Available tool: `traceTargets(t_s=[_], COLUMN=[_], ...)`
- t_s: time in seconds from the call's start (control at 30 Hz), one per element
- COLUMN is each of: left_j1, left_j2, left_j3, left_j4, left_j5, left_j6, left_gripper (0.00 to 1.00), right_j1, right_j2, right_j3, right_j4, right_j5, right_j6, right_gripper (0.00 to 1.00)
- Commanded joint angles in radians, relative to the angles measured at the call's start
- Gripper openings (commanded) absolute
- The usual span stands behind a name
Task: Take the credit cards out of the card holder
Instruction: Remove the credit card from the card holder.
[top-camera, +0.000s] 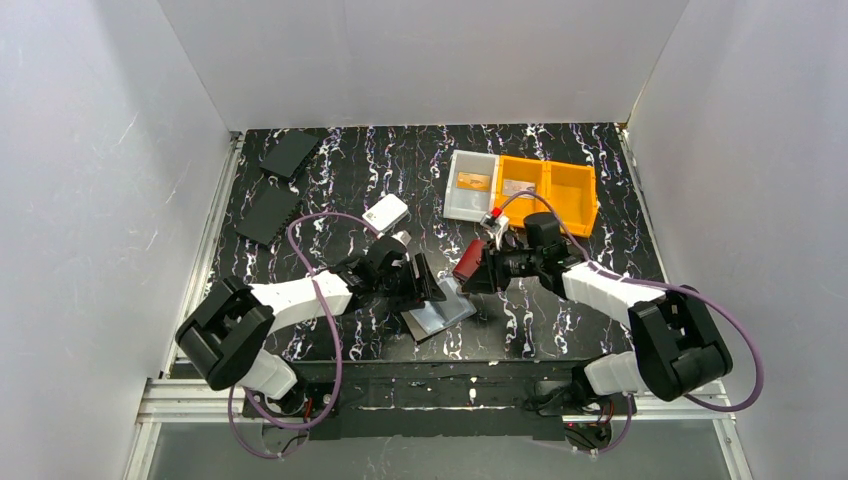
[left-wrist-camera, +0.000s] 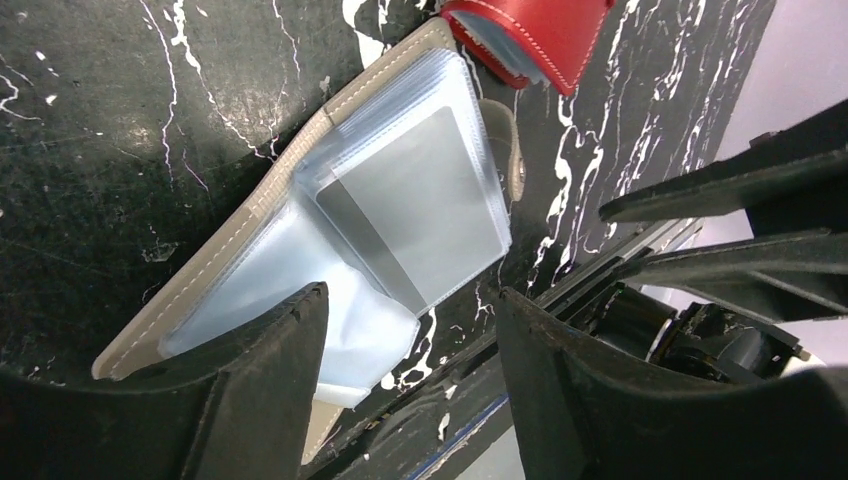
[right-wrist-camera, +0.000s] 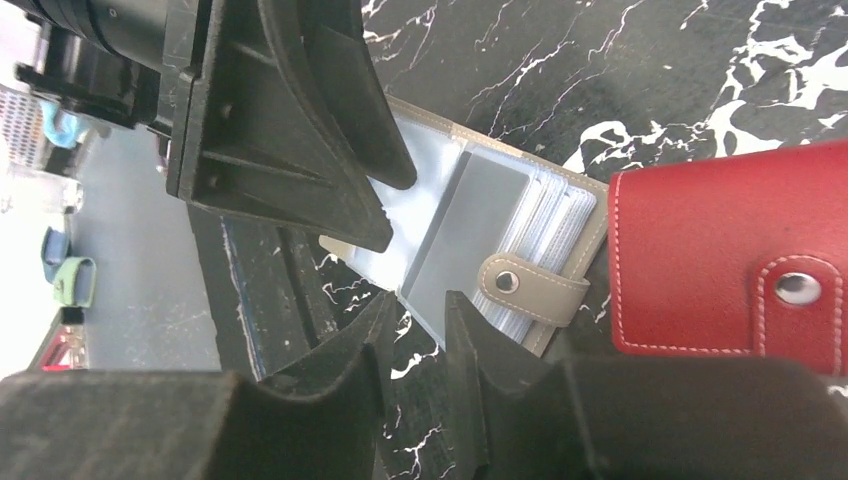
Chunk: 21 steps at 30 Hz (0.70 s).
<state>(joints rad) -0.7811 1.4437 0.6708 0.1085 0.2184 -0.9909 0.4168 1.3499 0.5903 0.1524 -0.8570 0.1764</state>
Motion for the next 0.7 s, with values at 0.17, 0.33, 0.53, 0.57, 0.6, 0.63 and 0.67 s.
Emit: traceTargets(t_s=[0.17,0.33,0.53,0.57,0.6,0.63,0.67], left_j1=[-0.006,-0.005,-0.004,-0.004,-0.004,-0.004,-0.004], left_j2=[0.008,0.019,0.021,0.020,0.020,0.022,0.025], left_j3=[-0.029,-0.062,-0.094,-0.099,-0.103,-0.107,-0.109], left_j4=[0.081,0.099,0.112,0.114,0.114,0.115,0.115], left_j5=[0.007,-0.009,-0.035,-0.039,-0.042,-0.044,-0.045], left_j6=[0.004,0.002,0.004,0.007,0.009,0.009,0.012], left_gripper=[0.56,0.49,0.42,0.42,0.41,0.40,0.38], right_j1=[0.076,0.134,0.161,0.161,0.161,0.162,0.161], right_j2=[0.062,0.093,0.115,0.110,0.103,0.095,0.087], right_j3=[0.029,0.048,0.080,0.079,0.078,0.076,0.074], right_j4=[-0.028,-0.061,-0.098,-0.099,-0.100,-0.103,-0.107], right_j5=[0.163,0.212,0.271,0.281,0.287,0.297,0.303], right_j6=[-0.091,-0.132,-0.166,-0.170,-0.173,-0.173,-0.173], right_gripper=[0.21,0.12,0.05,0.04,0.04,0.04,0.04])
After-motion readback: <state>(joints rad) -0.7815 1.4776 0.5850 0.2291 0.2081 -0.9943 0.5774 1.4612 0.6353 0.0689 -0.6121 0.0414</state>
